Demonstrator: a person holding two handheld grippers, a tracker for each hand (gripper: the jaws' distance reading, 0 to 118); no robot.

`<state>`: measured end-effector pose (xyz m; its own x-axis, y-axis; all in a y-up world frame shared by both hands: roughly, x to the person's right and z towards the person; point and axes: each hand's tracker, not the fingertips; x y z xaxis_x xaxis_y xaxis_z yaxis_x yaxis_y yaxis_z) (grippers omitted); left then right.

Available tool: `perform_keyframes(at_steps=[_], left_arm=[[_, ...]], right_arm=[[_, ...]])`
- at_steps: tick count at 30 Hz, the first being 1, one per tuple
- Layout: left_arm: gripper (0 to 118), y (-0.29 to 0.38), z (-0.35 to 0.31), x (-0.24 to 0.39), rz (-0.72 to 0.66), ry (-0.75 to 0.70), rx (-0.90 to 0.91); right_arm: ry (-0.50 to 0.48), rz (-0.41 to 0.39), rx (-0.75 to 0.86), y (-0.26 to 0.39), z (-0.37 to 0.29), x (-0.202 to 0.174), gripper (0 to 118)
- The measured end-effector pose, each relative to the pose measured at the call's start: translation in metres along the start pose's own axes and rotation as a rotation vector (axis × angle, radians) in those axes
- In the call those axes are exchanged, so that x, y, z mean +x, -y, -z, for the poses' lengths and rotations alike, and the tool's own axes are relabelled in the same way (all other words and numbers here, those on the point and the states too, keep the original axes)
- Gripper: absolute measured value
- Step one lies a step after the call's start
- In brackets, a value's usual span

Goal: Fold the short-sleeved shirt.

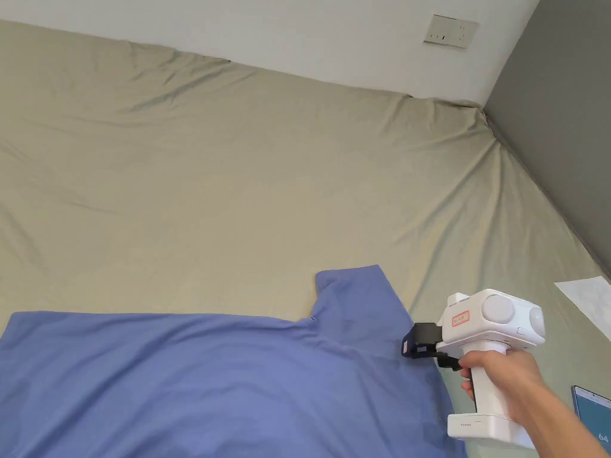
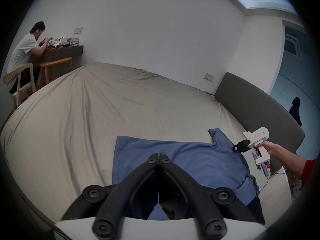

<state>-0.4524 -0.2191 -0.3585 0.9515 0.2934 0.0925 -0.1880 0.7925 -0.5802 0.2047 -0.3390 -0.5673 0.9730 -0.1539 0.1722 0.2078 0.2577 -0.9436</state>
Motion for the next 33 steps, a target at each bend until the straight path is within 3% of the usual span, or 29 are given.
perform_keyframes(at_steps=[2, 5, 8, 12, 14, 16, 17, 18, 22, 24, 27, 30, 31, 33], left_arm=[[0, 0.002, 0.003, -0.001, -0.021, 0.007, -0.01], [0, 0.003, 0.008, -0.001, -0.008, -0.009, -0.017], [0, 0.002, 0.012, -0.003, -0.031, 0.002, -0.027], [0, -0.001, 0.019, 0.0, -0.013, -0.002, -0.034], [2, -0.005, 0.028, -0.002, -0.018, 0.016, -0.046], [28, -0.017, 0.049, -0.005, -0.039, 0.034, -0.066], [55, -0.024, 0.064, -0.007, -0.043, 0.034, -0.088], [73, -0.03, 0.078, -0.013, -0.048, 0.018, -0.098], [92, -0.054, 0.159, -0.045, -0.114, -0.114, -0.223], [89, -0.059, 0.192, -0.062, -0.116, -0.142, -0.293], [85, -0.054, 0.225, -0.083, -0.102, -0.301, -0.351], [72, -0.046, 0.246, -0.093, -0.049, -0.293, -0.429], [66, -0.043, 0.25, -0.094, -0.033, -0.302, -0.446], [42, -0.041, 0.253, -0.094, -0.052, -0.293, -0.447]], right_arm=[[-0.012, -0.032, 0.004, -0.003, 0.005, -0.006, 35], [0.036, -0.099, 0.0, -0.004, 0.01, -0.016, 29], [0.042, -0.123, 0.001, -0.002, 0.008, -0.019, 6], [0.01, -0.111, 0.036, 0.001, 0.002, -0.017, 4], [0.035, -0.154, 0.07, 0.003, -0.002, -0.019, 4], [0.029, -0.17, 0.08, 0.006, -0.008, -0.022, 4], [0.026, -0.165, 0.088, 0.007, -0.01, -0.022, 3], [0.024, -0.153, 0.111, 0.009, -0.014, -0.021, 3], [0.005, -0.162, 0.135, 0.019, -0.021, -0.024, 3], [0.001, -0.179, 0.137, 0.028, -0.028, -0.033, 3], [-0.008, -0.169, 0.142, 0.032, -0.033, -0.037, 3], [-0.015, -0.159, 0.141, 0.036, -0.034, -0.04, 3], [-0.019, -0.162, 0.14, 0.033, -0.035, -0.04, 3], [-0.022, -0.158, 0.139, 0.034, -0.036, -0.04, 3]])
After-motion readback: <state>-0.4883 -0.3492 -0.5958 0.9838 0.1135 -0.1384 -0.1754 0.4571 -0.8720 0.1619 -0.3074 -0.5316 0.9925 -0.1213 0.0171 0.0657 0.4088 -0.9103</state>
